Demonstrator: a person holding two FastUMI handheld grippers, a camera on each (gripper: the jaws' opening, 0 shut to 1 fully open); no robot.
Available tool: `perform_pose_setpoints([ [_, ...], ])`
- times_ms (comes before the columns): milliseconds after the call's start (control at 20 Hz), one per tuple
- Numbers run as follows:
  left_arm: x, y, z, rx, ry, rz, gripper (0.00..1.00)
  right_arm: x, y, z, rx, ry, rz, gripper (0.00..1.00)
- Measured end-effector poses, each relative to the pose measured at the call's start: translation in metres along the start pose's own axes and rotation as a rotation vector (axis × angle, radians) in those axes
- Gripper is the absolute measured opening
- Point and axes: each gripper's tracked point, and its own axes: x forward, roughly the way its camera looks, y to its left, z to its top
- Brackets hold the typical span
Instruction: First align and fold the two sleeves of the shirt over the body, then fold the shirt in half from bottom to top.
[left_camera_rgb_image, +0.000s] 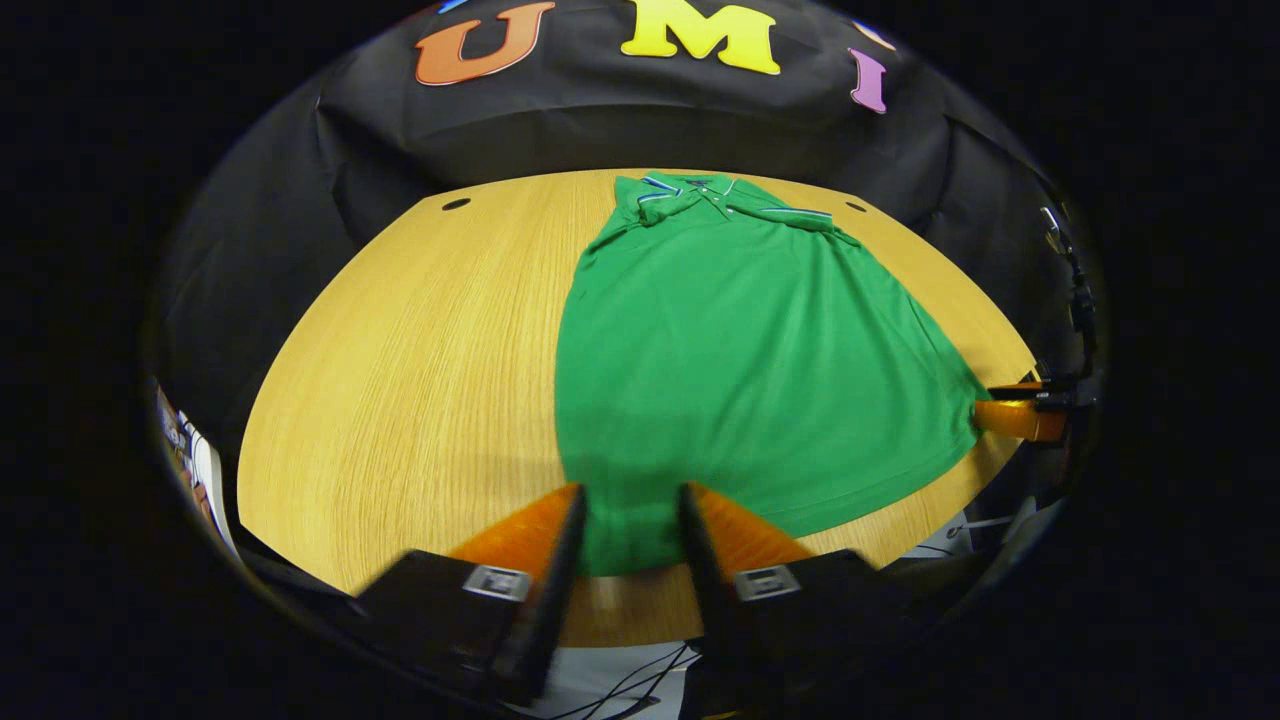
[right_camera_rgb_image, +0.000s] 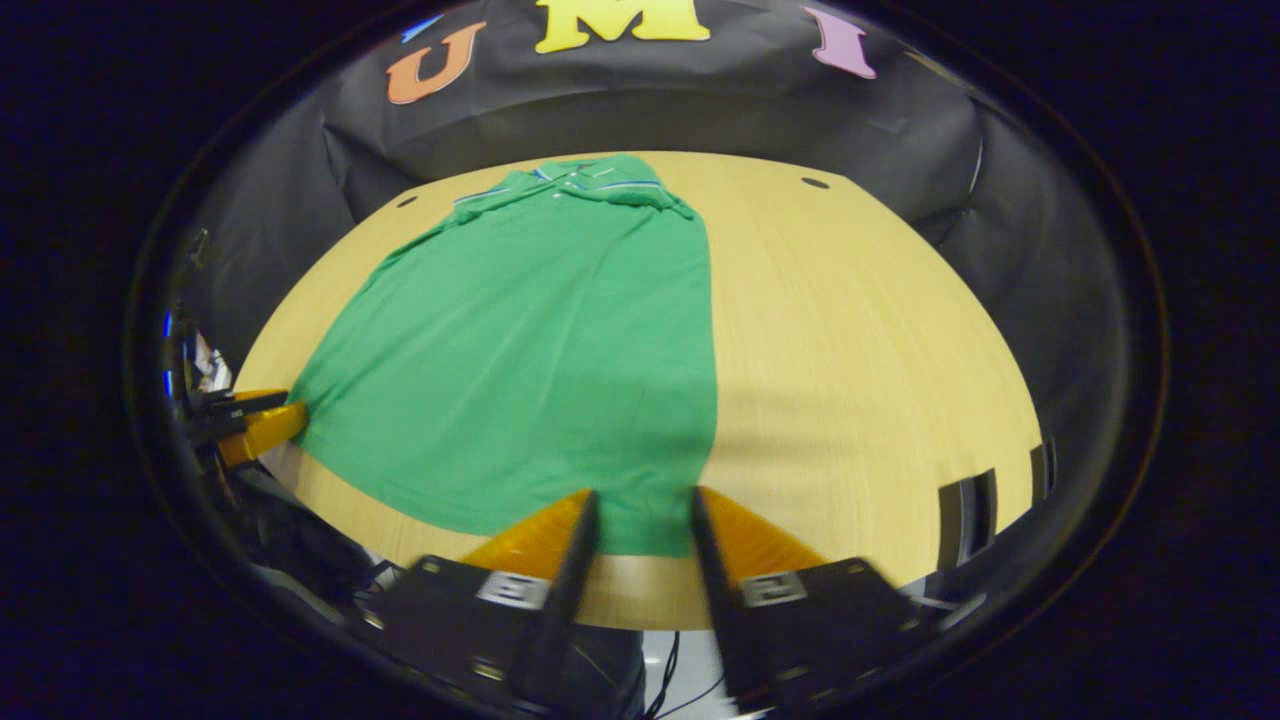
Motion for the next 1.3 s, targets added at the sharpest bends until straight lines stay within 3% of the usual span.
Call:
perform_pose_setpoints([
  [100,-0.001,-0.003,0.005,-0.104,0.0,-0.03,0.05,-0.001,0.0,0.0,0.012,0.003,-0.019,0.06],
  [200,-0.001,-0.005,0.006,-0.148,-0.001,-0.045,0.07,0.0,0.001,0.001,0.009,0.001,-0.019,0.03],
  [550,-0.006,-0.013,0.008,-0.137,0.015,-0.053,0.04,-0.001,0.0,0.013,0.024,-0.005,-0.02,0.03],
  [1300,-0.015,-0.013,0.121,-0.205,-0.13,-0.074,0.04,-0.022,-0.006,0.126,0.095,-0.162,0.03,0.03],
])
